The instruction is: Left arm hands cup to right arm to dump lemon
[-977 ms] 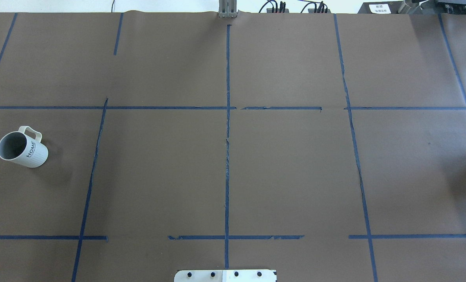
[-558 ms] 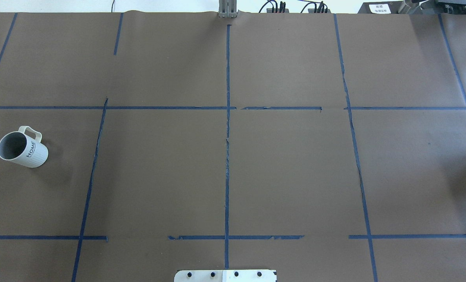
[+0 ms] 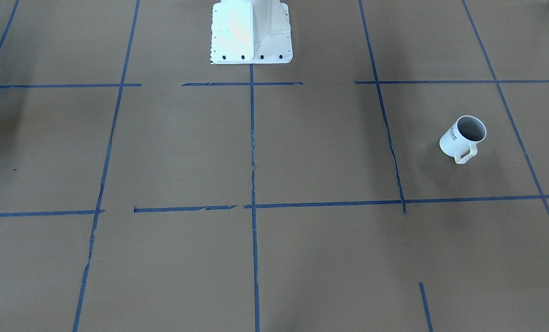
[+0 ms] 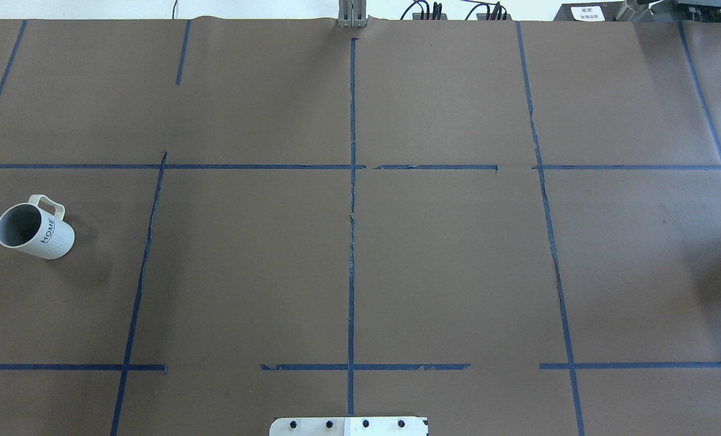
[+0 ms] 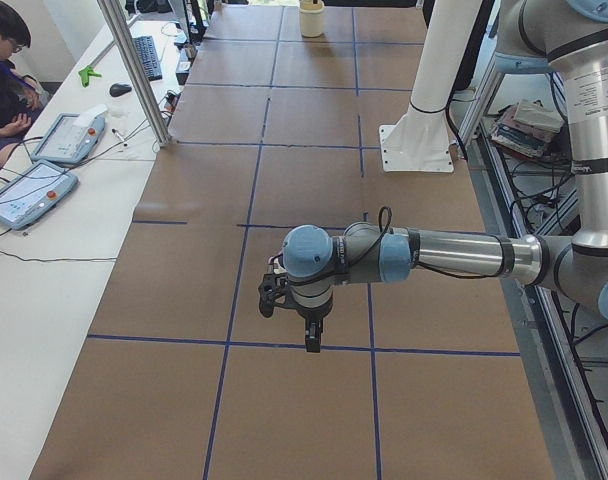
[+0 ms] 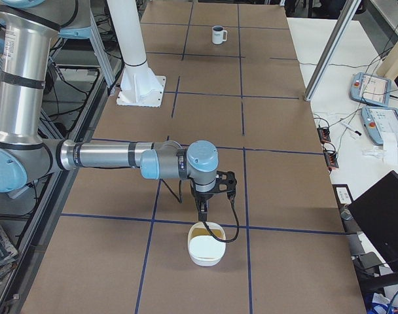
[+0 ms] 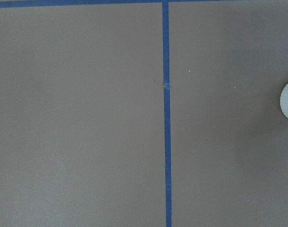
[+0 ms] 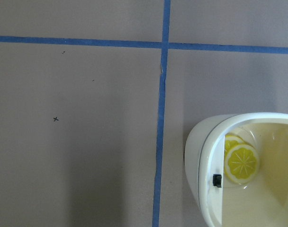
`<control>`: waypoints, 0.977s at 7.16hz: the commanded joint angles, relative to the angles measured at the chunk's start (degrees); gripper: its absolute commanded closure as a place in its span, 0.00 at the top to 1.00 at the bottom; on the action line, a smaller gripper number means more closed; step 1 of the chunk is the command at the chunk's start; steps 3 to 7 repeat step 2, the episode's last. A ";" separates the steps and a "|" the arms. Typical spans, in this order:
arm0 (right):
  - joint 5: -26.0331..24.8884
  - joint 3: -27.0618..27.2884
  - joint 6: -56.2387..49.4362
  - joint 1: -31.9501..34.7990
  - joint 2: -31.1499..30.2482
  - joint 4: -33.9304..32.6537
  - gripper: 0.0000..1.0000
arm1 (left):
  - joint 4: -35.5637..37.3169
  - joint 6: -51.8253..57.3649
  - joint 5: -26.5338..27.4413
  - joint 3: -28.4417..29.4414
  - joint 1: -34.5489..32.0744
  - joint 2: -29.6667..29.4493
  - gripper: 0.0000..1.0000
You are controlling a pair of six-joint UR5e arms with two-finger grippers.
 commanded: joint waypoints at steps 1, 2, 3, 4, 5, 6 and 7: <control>0.01 -0.01 0.00 0.00 -0.07 -0.03 1.00 | -0.01 0.00 0.00 0.00 0.00 0.00 1.00; 0.01 -0.01 0.00 0.00 -0.07 -0.03 1.00 | -0.01 0.00 0.00 0.00 0.00 0.00 1.00; 0.01 -0.01 0.00 0.00 -0.07 -0.03 1.00 | -0.01 0.00 0.00 0.00 0.00 0.00 1.00; 0.01 -0.01 0.00 0.00 -0.07 -0.03 1.00 | -0.01 0.00 0.00 0.00 0.00 0.00 1.00; 0.01 -0.01 0.00 0.00 -0.07 -0.03 1.00 | -0.01 0.00 0.00 0.00 0.00 0.00 1.00; 0.01 -0.01 0.00 0.00 -0.07 -0.03 1.00 | -0.01 0.00 0.00 0.00 0.00 0.00 1.00; 0.01 -0.01 0.00 0.00 -0.07 -0.03 1.00 | -0.01 0.00 0.00 0.00 0.00 0.00 1.00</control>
